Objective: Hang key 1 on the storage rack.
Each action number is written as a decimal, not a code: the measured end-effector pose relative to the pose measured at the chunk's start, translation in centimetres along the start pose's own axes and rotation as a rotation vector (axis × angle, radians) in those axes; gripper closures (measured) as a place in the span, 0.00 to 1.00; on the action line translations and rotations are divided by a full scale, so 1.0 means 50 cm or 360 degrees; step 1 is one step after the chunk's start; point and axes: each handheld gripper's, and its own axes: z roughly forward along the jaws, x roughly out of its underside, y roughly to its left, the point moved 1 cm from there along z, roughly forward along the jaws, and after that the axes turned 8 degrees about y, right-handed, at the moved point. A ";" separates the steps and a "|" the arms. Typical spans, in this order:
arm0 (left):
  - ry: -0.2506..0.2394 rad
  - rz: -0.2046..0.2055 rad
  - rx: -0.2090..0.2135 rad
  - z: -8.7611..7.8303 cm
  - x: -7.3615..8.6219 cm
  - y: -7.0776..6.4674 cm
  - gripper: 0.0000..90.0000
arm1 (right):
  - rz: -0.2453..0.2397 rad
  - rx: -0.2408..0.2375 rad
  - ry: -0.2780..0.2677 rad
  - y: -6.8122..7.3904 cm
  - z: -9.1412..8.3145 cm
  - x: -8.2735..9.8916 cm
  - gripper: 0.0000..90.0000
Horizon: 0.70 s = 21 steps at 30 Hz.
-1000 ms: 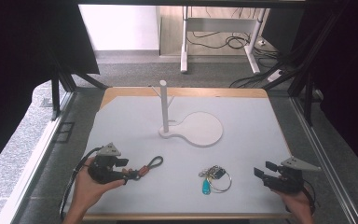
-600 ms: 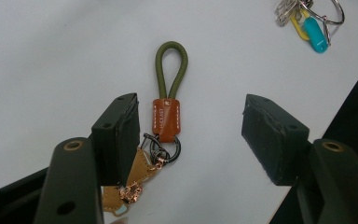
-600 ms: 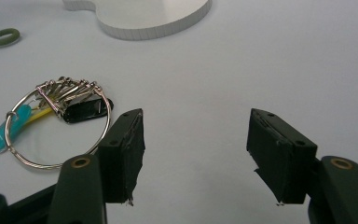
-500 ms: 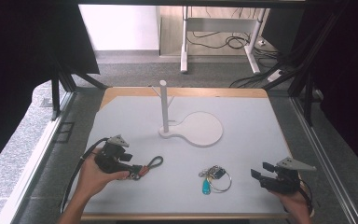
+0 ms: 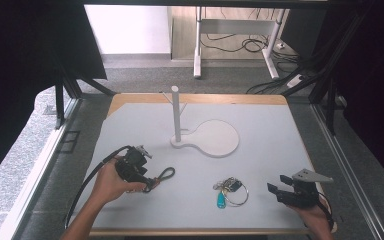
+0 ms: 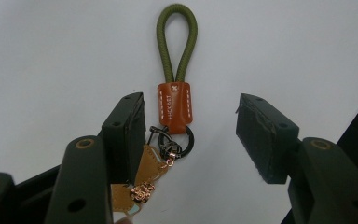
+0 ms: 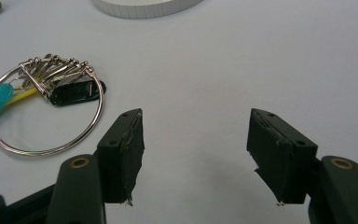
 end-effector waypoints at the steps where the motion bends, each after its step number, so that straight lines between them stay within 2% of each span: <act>1: 0.0027 0.0004 0.0006 0.007 -0.004 0.000 0.48 | -0.0001 -0.0001 0.0005 0.001 0.001 0.000 0.41; 8: 0.0142 0.0027 0.0002 0.035 -0.028 0.001 0.53 | 0.0012 -0.0052 -0.0009 0.002 0.001 -0.003 0.41; 13: 0.0224 0.0017 -0.0019 0.053 -0.039 0.007 0.57 | 0.0008 -0.0035 0.0001 0.001 0.001 -0.002 0.41; 16: 0.0246 0.0053 -0.0066 0.059 -0.044 0.004 0.61 | 0.0015 -0.0028 0.0006 0.000 0.002 -0.001 0.41; 18: 0.0290 0.0066 -0.0096 0.067 -0.046 0.001 0.61 | 0.0015 -0.0024 0.0009 -0.001 0.001 -0.001 0.41; 21: 0.0314 0.0081 -0.0105 0.075 -0.049 0.000 0.62 | 0.0022 -0.0015 0.0006 -0.003 0.000 0.000 0.41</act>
